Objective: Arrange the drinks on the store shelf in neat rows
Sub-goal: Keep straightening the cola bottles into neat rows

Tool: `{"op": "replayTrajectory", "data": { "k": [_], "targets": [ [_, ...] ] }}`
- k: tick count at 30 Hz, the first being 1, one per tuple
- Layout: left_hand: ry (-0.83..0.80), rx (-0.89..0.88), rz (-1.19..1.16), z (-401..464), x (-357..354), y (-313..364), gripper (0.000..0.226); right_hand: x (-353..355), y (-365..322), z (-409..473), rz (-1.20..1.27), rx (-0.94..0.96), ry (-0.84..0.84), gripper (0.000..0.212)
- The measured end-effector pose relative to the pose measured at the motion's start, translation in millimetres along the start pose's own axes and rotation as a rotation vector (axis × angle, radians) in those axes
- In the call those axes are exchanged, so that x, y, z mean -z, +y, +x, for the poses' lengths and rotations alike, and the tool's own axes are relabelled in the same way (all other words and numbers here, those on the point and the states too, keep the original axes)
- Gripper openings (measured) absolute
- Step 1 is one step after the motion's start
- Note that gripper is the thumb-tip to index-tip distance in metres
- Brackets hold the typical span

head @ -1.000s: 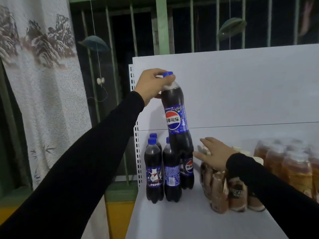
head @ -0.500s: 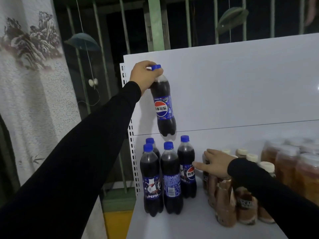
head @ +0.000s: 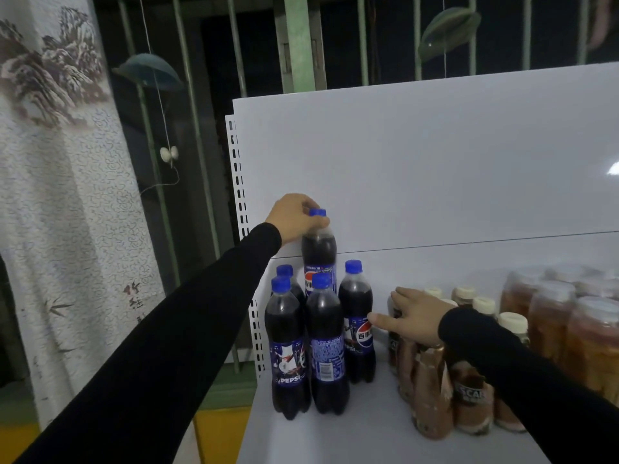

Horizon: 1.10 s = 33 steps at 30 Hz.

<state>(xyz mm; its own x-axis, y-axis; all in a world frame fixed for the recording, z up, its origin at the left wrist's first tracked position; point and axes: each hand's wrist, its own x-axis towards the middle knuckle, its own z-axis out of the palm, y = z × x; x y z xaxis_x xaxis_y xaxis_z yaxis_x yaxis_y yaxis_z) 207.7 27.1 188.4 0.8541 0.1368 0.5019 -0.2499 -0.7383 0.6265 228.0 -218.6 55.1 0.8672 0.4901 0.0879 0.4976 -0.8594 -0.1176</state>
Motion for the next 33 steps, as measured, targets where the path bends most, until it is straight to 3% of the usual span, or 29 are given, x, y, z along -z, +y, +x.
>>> {"op": "replayTrajectory", "data": {
  "k": [4,8,20,23,28,33],
  "targets": [
    [-0.148,-0.021,0.337,-11,-7,-2,0.037,-1,0,0,0.004,-0.008,0.000,0.099],
    [-0.237,-0.010,0.490,-18,-14,-7,0.039,0,-1,-1,0.002,0.001,0.000,0.095],
    [-0.317,-0.017,0.639,-19,-26,-21,0.020,1,-1,-2,0.000,-0.003,-0.002,0.089],
    [-0.347,-0.008,0.622,-19,-25,-17,0.025,-2,0,-1,0.023,-0.031,0.028,0.079],
    [-0.296,-0.093,0.556,-20,-31,8,0.029,-2,-3,-5,0.100,-0.040,0.136,0.083],
    [-0.397,-0.132,0.601,-27,-59,20,0.043,5,-7,-14,0.142,-0.003,0.264,0.075]
  ]
}}
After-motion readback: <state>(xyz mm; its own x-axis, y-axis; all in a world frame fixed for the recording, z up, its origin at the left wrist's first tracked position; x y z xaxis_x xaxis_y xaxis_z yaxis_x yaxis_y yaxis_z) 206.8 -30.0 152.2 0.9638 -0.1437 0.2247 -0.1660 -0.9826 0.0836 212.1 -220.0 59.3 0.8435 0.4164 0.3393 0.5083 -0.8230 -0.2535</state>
